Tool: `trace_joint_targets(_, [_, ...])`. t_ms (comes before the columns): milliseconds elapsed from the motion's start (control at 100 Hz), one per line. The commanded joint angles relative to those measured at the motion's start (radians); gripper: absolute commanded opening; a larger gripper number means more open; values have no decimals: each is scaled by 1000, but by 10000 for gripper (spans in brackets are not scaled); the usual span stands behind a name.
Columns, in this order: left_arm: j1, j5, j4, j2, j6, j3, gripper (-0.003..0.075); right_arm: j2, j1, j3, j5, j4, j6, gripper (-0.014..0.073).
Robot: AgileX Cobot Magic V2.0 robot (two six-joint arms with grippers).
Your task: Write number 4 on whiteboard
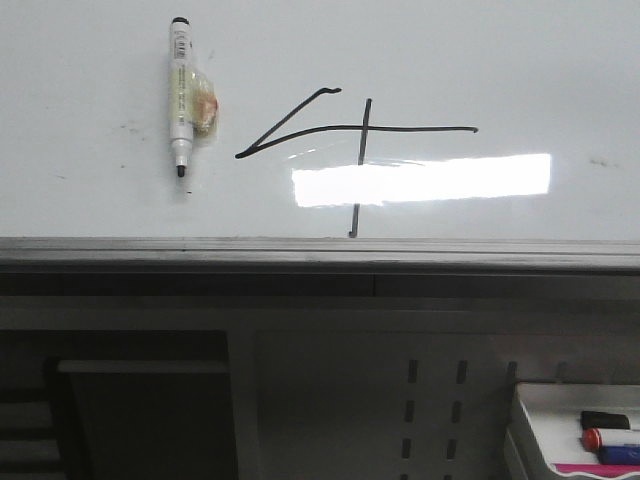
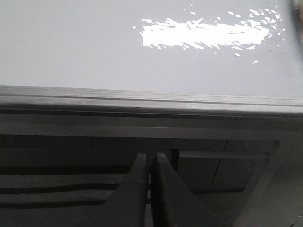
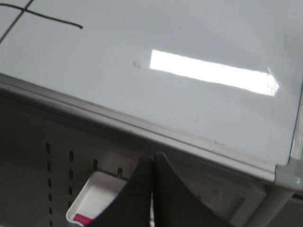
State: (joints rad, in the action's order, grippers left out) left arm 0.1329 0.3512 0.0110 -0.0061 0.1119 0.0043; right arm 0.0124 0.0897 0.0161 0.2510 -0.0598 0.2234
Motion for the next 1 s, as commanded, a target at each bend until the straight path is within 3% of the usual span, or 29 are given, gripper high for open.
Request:
trace_joint_targets(0, [-2, -37, -11, -22, 12, 34, -20, 11, -8, 19, -9, -13, -19, -68])
trace_joint_targets(250, [-2, -37, -11, -22, 12, 34, -20, 11, -8, 19, 61, -13, -237, -68])
trace_joint_targets(990, [-2, -37, -11, -22, 12, 34, -20, 11, -8, 19, 61, -17, -241, -67])
